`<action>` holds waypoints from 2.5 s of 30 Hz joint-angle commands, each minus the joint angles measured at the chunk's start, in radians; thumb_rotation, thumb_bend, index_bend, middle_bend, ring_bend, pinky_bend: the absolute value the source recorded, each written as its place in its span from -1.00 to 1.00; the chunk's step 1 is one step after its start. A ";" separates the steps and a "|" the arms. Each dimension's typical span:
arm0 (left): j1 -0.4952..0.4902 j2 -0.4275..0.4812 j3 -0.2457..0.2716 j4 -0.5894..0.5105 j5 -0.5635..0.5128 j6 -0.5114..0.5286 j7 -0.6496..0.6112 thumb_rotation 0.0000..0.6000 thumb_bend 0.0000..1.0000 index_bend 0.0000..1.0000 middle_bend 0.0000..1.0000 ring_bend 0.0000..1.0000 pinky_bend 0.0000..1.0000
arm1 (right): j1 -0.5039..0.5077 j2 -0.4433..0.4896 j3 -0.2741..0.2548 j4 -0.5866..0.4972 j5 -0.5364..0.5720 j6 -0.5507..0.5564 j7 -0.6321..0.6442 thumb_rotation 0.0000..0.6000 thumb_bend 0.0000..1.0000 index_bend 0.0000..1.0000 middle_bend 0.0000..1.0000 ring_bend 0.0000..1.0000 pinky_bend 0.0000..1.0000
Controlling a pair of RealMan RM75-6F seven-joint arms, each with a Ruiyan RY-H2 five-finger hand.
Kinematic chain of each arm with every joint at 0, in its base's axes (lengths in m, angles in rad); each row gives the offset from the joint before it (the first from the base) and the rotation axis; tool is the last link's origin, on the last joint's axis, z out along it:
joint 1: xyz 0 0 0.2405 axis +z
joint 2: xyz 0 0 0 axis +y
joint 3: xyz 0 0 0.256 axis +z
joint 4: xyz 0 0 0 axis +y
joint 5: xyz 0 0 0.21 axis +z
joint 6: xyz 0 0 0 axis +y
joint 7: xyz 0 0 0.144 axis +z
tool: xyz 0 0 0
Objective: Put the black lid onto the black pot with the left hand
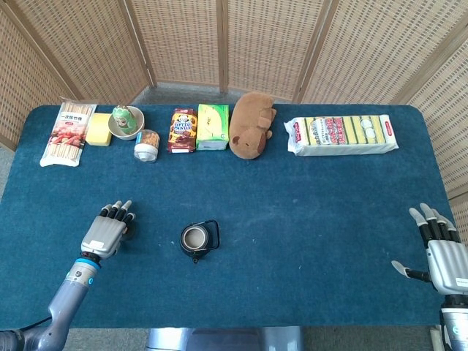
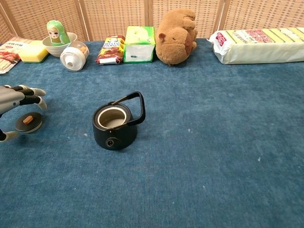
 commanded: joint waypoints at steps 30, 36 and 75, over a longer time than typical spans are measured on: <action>-0.008 -0.014 0.011 -0.001 -0.003 0.029 0.009 1.00 -0.24 -0.40 -1.00 -1.00 -0.78 | 0.002 0.008 -0.003 -0.001 0.000 -0.010 0.024 0.74 -1.00 -0.91 -1.00 -0.94 -1.00; 0.000 0.016 0.004 -0.032 0.046 0.068 -0.017 1.00 -0.24 -0.40 -1.00 -1.00 -0.78 | 0.004 0.006 -0.005 -0.002 0.001 -0.019 0.023 0.74 -1.00 -0.91 -1.00 -0.94 -1.00; -0.151 0.026 -0.021 -0.163 0.384 -0.065 -0.034 1.00 -0.24 -0.38 -1.00 -1.00 -0.78 | 0.013 0.004 -0.007 -0.001 0.019 -0.044 0.018 0.73 -1.00 -0.91 -1.00 -0.93 -1.00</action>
